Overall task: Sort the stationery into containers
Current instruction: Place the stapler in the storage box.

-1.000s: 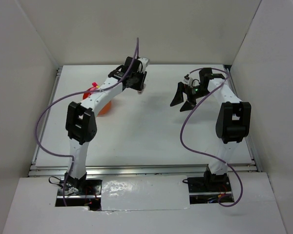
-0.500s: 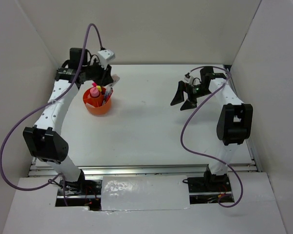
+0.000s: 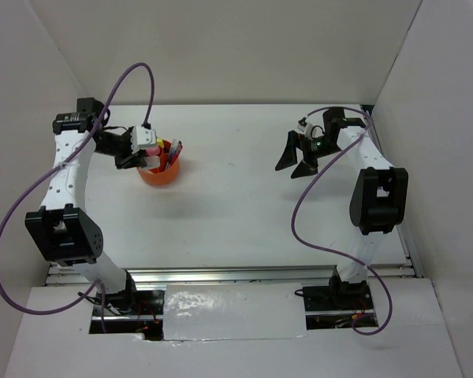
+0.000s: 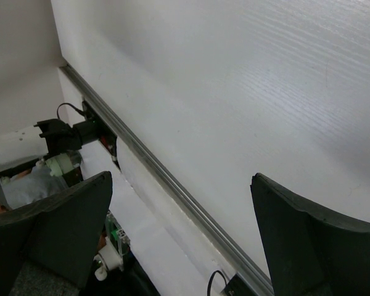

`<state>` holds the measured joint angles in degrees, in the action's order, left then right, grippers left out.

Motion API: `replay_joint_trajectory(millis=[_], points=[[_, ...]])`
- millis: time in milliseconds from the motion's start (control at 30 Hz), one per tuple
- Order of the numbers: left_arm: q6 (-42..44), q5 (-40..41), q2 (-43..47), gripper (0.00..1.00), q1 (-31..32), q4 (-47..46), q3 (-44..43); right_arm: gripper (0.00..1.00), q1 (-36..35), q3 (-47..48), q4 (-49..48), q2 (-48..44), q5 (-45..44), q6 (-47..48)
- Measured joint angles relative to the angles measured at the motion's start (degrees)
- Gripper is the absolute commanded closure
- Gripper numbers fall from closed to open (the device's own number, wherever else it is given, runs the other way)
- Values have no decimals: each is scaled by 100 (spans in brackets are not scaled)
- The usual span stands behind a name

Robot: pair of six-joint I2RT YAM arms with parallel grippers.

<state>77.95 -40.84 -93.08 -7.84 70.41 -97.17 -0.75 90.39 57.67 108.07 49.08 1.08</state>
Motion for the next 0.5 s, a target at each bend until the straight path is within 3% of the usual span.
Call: replay_joint_trajectory(millis=[167, 500], points=[[911, 289, -221, 100, -83, 326, 4, 1, -11, 0, 0, 0, -2, 7], [1665, 1123, -321, 99, 50, -328, 317, 1, -24, 0, 2, 2, -17, 9]])
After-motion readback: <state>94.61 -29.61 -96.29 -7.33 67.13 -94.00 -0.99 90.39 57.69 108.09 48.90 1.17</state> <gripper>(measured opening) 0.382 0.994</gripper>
